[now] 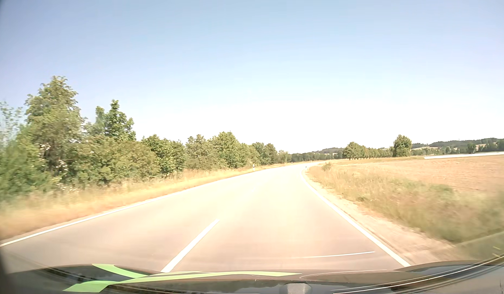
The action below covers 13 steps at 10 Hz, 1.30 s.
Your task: Follow the waypoints while adhering to traffic rules and regulations
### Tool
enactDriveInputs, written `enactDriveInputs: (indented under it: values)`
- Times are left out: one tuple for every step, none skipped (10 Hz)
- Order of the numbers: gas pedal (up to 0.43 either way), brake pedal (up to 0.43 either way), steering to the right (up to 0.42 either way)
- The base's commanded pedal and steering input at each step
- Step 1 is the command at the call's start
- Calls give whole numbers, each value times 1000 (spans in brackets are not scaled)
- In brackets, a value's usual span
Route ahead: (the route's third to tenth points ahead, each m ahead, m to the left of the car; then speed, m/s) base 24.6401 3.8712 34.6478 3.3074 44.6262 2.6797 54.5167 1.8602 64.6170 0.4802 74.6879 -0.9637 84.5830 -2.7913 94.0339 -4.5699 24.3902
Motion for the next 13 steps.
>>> enactDriveInputs:
  values:
    - [209,0,11]
    - [220,0,11]
    - [220,0,11]
    - [228,0,11]
    - [228,0,11]
    - [240,0,11]
    - [248,0,11]
    - [260,0,11]
    - [260,0,11]
    - [268,0,11]
    - [268,0,11]
    - [268,0,11]
    - [268,0,11]
